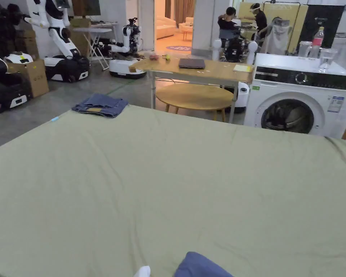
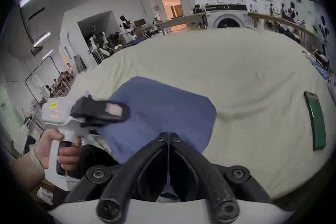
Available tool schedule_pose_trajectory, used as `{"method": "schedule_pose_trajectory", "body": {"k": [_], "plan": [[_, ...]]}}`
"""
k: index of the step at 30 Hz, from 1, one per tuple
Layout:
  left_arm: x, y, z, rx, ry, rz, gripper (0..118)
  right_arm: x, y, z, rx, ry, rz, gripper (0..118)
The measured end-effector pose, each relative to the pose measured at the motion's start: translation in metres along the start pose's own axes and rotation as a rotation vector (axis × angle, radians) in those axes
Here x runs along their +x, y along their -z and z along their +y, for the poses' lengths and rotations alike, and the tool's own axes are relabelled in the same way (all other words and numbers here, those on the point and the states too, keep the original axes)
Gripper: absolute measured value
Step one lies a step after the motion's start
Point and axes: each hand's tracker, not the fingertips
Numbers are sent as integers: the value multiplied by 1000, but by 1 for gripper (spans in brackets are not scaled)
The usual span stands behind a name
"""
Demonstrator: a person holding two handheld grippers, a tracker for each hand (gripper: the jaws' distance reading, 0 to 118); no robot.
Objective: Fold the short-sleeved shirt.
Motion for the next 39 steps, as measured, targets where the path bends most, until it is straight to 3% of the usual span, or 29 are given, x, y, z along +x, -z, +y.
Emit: {"method": "schedule_pose_trajectory", "body": {"k": [4,10,16,18,25,26,27,28,29,32,34,35,36,37,38,39], "plan": [[9,-42,37,141,55,63,29,-12,-8,12,26,-60,1,0],[-41,-156,147,415,18,204,29,-34,8,23,19,-95,1,0],[-86,-274,251,421,67,437,29,-49,31,26,-23,-140,-18,0],[-111,-303,278,413,39,447,29,-53,35,27,-28,-145,-20,0],[-142,-315,267,477,-48,402,29,-59,50,32,-43,-156,-25,0],[-141,-322,263,515,-25,412,36,-59,52,33,-43,-159,-27,0],[-141,-332,261,551,-14,390,53,-59,53,34,-43,-159,-27,0],[-139,-347,258,596,-20,367,86,-60,54,35,-42,-159,-26,0],[-147,-368,268,633,-47,382,101,-60,54,36,-39,-158,-21,0],[-141,-401,263,736,-77,536,105,-65,53,37,-33,-170,-8,0],[-133,-413,253,752,-90,540,105,-69,52,37,-27,-182,-6,0],[-128,-412,249,744,-83,536,101,-69,50,37,-24,-181,-2,0],[-121,-406,247,736,-71,565,85,-67,48,35,-19,-177,2,0],[-100,-396,234,719,-34,637,38,-66,45,34,-12,-174,6,0],[-90,-386,230,704,14,625,0,-64,41,34,-4,-170,7,0],[-81,-377,228,694,43,599,0,-63,38,35,3,-168,6,0]]}}
